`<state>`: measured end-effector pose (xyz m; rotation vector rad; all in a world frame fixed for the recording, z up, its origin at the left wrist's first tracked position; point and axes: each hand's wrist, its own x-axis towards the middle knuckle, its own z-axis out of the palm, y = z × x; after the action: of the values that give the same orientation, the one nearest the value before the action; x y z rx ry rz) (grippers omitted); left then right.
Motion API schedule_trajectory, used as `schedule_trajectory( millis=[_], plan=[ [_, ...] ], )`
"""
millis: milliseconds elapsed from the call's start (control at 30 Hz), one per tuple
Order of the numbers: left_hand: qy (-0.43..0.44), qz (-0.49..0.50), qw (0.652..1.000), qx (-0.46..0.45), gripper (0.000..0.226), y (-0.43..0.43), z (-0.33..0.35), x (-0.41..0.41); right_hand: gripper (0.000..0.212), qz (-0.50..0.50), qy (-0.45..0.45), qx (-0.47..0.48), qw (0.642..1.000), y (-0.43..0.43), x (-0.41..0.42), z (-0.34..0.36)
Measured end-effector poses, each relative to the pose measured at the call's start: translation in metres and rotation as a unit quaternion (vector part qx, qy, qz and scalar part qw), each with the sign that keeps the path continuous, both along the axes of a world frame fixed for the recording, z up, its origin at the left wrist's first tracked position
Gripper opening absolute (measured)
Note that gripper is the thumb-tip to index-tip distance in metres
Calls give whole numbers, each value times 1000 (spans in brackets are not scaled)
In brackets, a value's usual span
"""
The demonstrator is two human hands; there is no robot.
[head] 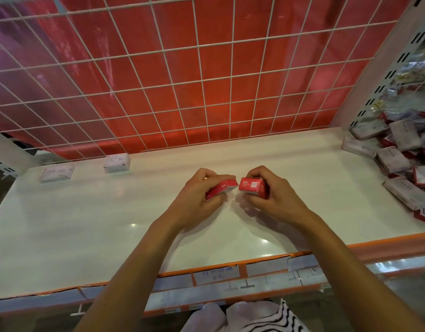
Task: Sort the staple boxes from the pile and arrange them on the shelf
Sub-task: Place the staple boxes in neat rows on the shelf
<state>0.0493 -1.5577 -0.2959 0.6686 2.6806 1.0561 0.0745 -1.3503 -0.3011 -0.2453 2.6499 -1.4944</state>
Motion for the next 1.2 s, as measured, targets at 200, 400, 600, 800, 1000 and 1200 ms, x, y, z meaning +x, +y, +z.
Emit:
schedule_trajectory(
  millis=[200,400,600,800,1000,1200],
  plan=[
    [-21,-28,999,-31,41,-3,-2,2,38,30,-29,80,996,0,-1,-3],
    [-59,-9,997,-47,51,-5,-5,0,60,59,-44,121,990,0,-2,-5],
    [-54,59,997,22,60,-12,-4,0,65,-18,-31,84,996,1,-5,-5],
    [-44,69,995,61,46,-16,-6,-4,56,-15,5,82,996,-1,-10,-7],
    [-8,67,996,58,44,-23,-11,-10,57,-14,24,81,996,-3,-17,-11],
    [24,94,995,24,49,-33,-18,-17,50,-17,40,78,996,-10,-22,-12]
  ],
)
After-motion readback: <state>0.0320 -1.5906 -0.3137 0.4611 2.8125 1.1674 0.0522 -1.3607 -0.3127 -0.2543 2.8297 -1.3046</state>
